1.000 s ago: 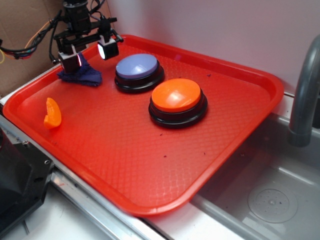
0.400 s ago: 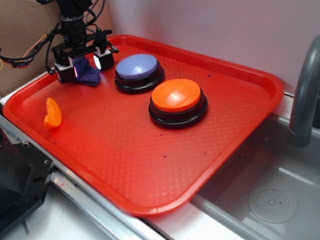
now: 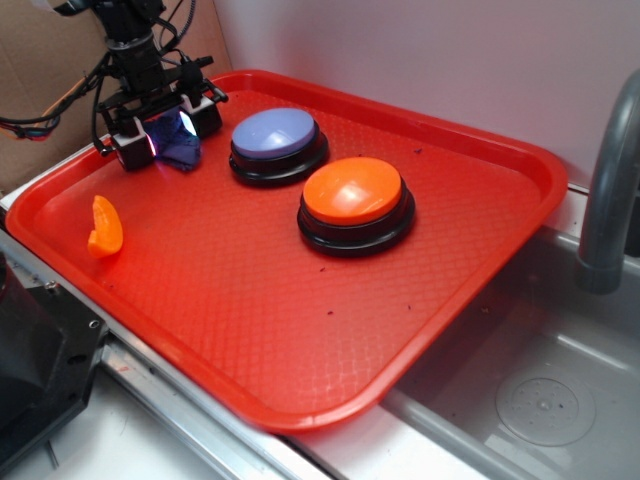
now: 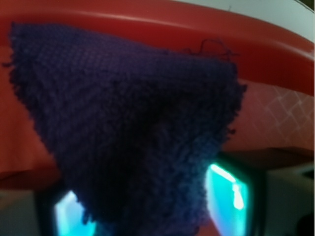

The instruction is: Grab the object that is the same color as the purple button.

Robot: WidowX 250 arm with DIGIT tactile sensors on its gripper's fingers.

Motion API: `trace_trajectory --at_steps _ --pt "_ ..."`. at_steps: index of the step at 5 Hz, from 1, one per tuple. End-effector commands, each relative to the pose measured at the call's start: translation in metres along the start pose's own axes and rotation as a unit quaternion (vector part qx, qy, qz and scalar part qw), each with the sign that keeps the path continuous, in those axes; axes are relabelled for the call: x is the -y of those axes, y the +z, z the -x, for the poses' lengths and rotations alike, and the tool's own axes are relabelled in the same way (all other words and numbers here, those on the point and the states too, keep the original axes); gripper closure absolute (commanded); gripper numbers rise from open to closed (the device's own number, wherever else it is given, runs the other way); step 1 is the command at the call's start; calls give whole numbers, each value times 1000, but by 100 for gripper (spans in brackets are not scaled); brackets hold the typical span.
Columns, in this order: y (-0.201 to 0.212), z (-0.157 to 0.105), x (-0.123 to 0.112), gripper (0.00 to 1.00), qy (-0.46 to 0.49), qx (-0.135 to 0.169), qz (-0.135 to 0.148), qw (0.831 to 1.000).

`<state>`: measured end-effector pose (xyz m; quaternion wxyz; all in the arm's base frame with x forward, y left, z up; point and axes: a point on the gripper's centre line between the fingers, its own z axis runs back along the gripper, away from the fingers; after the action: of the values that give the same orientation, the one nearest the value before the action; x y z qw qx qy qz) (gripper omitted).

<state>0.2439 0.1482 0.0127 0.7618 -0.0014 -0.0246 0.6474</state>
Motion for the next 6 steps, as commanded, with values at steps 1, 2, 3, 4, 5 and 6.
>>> trace_trajectory --at_steps 1,2,3,4,5,6 --pt "6 -8 -18 100 -12 0 17 1000" --pt "13 -3 -12 100 -68 7 32 997" --pt "33 6 5 100 -156 17 48 986" --pt "63 26 15 100 -247 20 40 968" --pt "85 49 18 100 -333 20 38 942" --pt "102 79 15 100 -438 -3 32 898"
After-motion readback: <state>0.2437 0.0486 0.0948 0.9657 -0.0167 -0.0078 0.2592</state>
